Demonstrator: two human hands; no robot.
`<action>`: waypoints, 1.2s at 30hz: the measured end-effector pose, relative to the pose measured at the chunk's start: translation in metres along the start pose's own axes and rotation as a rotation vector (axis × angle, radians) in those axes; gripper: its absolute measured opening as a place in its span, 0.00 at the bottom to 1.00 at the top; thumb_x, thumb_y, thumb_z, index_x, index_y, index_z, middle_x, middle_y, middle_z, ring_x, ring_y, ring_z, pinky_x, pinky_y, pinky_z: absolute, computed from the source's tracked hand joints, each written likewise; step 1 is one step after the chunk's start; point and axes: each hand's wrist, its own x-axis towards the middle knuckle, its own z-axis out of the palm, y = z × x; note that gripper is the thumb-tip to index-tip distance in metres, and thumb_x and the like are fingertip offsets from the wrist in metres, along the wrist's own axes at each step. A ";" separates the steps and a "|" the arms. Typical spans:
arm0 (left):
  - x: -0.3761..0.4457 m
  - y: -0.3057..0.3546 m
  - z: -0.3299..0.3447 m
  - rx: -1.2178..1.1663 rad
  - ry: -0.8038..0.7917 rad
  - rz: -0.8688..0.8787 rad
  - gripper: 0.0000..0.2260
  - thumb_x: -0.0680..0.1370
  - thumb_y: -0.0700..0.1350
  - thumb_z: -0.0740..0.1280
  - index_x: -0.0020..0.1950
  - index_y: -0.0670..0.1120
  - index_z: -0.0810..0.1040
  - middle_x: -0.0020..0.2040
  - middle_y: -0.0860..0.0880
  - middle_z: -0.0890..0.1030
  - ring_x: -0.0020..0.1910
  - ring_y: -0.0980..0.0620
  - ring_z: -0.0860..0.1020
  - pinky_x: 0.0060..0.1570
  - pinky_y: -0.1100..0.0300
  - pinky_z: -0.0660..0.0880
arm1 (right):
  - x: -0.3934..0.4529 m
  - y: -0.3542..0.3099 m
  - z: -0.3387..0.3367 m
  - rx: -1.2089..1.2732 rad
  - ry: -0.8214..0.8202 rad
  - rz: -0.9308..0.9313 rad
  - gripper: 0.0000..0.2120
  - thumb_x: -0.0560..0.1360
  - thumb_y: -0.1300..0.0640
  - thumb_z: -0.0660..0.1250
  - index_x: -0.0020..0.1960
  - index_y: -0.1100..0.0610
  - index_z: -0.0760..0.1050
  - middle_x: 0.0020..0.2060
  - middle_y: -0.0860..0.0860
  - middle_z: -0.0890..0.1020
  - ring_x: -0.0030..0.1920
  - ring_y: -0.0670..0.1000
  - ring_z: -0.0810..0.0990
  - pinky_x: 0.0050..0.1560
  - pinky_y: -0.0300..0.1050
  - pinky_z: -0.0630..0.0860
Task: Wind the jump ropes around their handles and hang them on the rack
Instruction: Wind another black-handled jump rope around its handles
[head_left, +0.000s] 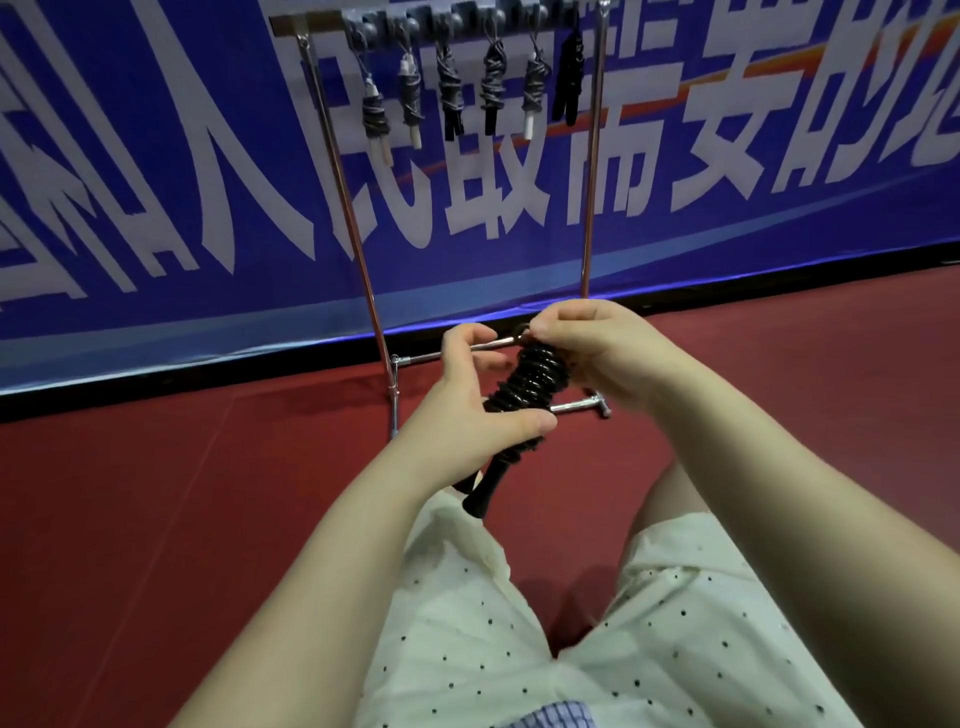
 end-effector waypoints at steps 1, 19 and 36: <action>0.010 0.002 -0.003 0.004 0.005 -0.023 0.32 0.64 0.51 0.76 0.57 0.63 0.58 0.61 0.54 0.73 0.48 0.53 0.81 0.52 0.51 0.79 | 0.009 -0.004 -0.004 -0.009 0.011 0.002 0.05 0.68 0.53 0.70 0.34 0.52 0.77 0.33 0.49 0.76 0.35 0.49 0.73 0.38 0.43 0.68; 0.302 0.060 -0.091 -0.443 -0.221 -0.121 0.10 0.74 0.37 0.64 0.54 0.42 0.73 0.42 0.44 0.79 0.38 0.49 0.81 0.32 0.62 0.76 | 0.267 -0.125 -0.108 0.543 0.405 0.069 0.14 0.81 0.58 0.58 0.37 0.59 0.70 0.26 0.50 0.73 0.23 0.46 0.70 0.26 0.35 0.72; 0.584 0.047 -0.174 -0.131 0.357 0.068 0.18 0.71 0.49 0.74 0.57 0.44 0.75 0.49 0.45 0.82 0.47 0.48 0.82 0.52 0.50 0.79 | 0.514 -0.157 -0.206 -0.210 0.509 -0.329 0.12 0.74 0.63 0.67 0.57 0.55 0.76 0.51 0.52 0.81 0.53 0.52 0.81 0.59 0.51 0.77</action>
